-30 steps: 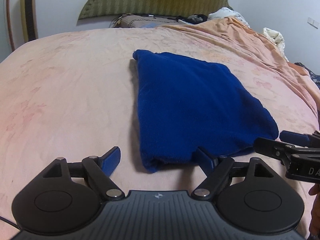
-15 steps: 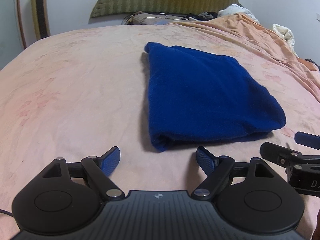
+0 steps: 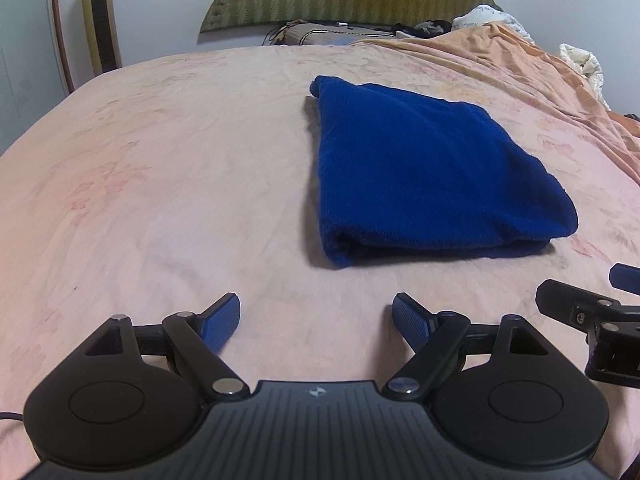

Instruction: Fold small clothes

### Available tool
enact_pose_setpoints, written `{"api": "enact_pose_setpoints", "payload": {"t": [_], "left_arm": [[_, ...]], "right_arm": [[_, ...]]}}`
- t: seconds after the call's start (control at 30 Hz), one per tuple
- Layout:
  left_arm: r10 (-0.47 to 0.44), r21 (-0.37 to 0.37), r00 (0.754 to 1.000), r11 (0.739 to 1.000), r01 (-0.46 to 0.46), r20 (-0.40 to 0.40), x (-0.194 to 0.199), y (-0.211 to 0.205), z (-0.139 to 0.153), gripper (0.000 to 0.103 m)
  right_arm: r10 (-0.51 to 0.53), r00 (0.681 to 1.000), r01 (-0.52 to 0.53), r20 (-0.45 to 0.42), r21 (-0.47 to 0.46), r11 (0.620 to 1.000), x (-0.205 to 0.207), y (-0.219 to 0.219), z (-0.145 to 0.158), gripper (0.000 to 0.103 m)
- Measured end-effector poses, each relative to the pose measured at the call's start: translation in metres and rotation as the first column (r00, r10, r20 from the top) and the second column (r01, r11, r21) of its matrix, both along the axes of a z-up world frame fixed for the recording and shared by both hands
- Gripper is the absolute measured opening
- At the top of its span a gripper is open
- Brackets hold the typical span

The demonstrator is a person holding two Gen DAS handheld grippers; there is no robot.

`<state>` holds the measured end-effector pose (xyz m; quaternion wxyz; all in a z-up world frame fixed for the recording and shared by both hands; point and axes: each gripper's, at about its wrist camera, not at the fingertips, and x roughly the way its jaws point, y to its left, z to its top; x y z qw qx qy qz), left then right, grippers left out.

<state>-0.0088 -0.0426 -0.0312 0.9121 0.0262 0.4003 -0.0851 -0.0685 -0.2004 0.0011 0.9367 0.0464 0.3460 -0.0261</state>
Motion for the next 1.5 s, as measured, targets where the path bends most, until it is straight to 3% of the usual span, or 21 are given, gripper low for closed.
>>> {"api": "enact_pose_setpoints", "payload": {"t": [0.23,0.67,1.23,1.5], "left_arm": [[0.018,0.019,1.0,1.0,-0.019,0.008,-0.0068,0.0021,0.0007,0.085],[0.038,0.042,0.999,0.998,-0.038,0.014,-0.0085,0.0026,0.0005,0.086],[-0.002,-0.007,1.0,1.0,0.002,0.001,-0.0102,0.0034,0.0023,0.086],[0.022,-0.006,1.0,1.0,-0.022,-0.001,-0.0096,0.0029,0.003,0.086]], "right_arm": [[-0.009,0.999,0.01,-0.048,0.007,1.0,0.0002,0.0036,-0.002,0.103],[0.002,0.999,-0.002,-0.047,-0.003,1.0,-0.0019,0.0031,-0.0031,0.103],[0.026,0.999,-0.026,-0.033,0.018,1.0,-0.0047,0.0009,-0.0007,0.103],[0.035,0.999,-0.036,-0.024,-0.03,0.999,-0.0068,0.0059,-0.0001,0.103]]}}
